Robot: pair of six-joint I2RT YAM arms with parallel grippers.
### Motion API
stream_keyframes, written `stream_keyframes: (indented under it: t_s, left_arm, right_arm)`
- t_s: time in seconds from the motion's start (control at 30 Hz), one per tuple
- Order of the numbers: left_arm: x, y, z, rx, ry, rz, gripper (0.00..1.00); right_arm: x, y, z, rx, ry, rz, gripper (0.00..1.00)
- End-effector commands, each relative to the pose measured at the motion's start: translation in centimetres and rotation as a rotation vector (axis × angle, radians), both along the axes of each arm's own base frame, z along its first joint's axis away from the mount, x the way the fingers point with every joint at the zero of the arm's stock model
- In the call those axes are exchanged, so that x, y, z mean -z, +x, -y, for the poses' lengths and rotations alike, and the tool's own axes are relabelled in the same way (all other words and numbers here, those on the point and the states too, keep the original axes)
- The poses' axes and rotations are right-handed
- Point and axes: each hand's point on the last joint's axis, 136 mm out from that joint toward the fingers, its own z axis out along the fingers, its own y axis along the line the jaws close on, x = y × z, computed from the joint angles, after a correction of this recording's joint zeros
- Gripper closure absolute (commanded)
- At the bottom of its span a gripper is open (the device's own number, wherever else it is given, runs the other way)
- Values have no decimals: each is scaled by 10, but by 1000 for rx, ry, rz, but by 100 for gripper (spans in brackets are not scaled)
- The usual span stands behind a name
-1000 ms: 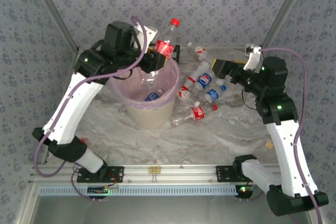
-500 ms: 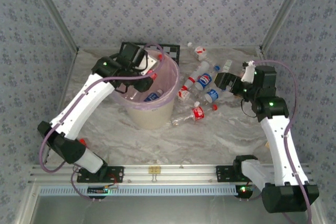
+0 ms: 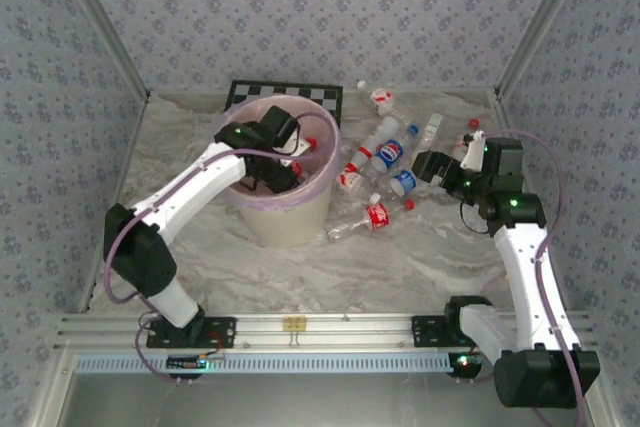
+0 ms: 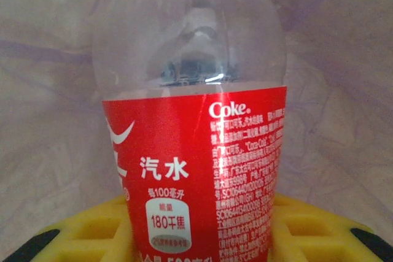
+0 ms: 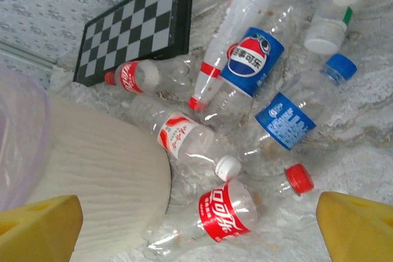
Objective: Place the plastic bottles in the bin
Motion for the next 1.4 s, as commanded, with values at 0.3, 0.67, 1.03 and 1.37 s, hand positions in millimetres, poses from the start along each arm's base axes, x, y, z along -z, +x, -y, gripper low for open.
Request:
stream_keyframes:
  t_s: [0.3,0.67,1.03,1.37]
  left_arm:
    - [81,18,6,-67,11,-7,100]
    - [69,23,3,-106,27,1,50]
    - [-23,17,-4,-89,-5,112,0]
    - [-119,10,-7,-78,-92,293,0]
  right_arm:
    - [18,-14,2,22,47,-52,0]
    - [57,-26,-7,96,164,-165,0]
    - [143,-51,-27,199,203,-351,17]
    - [173,-49,-34,229,194,-432,11]
